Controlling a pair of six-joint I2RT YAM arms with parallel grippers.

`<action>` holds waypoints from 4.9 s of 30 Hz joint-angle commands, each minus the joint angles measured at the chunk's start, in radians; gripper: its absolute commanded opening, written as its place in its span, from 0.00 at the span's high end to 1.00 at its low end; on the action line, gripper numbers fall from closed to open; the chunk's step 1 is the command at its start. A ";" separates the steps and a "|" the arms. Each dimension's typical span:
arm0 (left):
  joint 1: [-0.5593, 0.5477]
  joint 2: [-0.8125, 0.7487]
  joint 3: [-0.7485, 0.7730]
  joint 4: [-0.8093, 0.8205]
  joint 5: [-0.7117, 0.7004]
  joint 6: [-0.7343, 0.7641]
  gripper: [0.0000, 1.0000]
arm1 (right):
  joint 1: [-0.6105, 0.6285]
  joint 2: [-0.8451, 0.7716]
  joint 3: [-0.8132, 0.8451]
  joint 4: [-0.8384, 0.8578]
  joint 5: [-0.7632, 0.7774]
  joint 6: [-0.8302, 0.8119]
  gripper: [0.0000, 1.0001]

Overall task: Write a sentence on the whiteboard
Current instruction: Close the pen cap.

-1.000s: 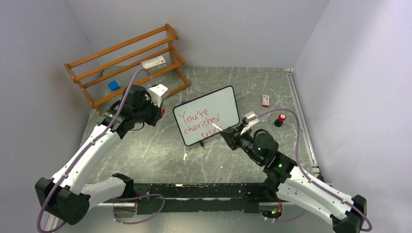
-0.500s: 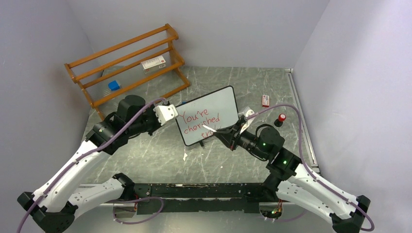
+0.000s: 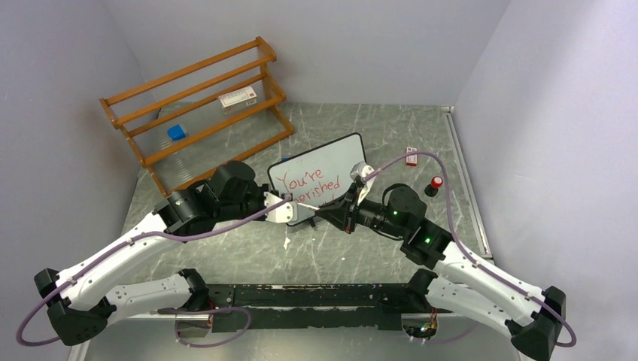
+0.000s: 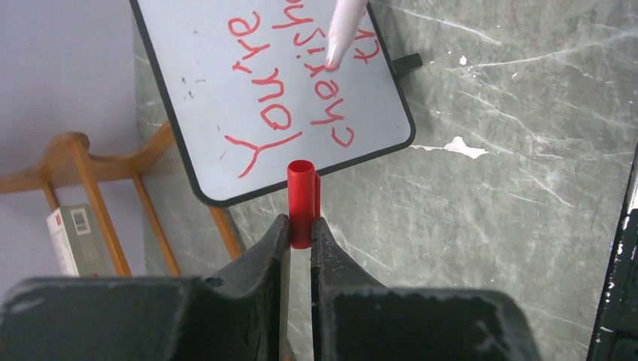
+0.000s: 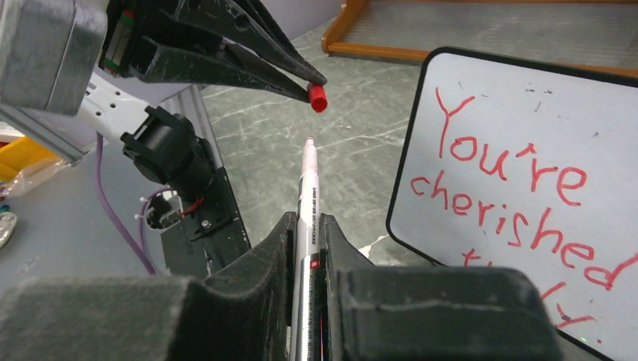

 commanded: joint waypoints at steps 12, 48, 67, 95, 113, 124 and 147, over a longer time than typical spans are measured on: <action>-0.088 0.012 0.034 -0.021 -0.005 0.092 0.95 | -0.003 0.074 0.036 0.080 -0.056 0.028 1.00; -0.153 0.069 0.094 -0.050 0.008 0.112 0.95 | -0.003 0.152 0.048 0.095 -0.103 0.038 1.00; -0.346 0.122 0.166 -0.025 -0.196 0.053 0.83 | -0.005 0.178 -0.039 0.255 -0.055 0.084 1.00; -0.326 -0.023 -0.114 0.387 -0.766 -1.634 0.33 | -0.003 0.171 -0.395 0.960 0.119 -0.005 1.00; -0.326 0.011 -0.204 0.582 -0.852 -1.946 0.58 | -0.003 0.211 -0.430 1.081 0.081 0.003 1.00; -0.326 0.042 -0.184 0.549 -0.905 -1.949 0.61 | -0.003 0.205 -0.434 1.089 0.077 0.001 1.00; -0.331 0.013 -0.380 0.798 -0.613 -2.065 0.95 | -0.003 0.244 -0.398 1.264 0.153 0.083 1.00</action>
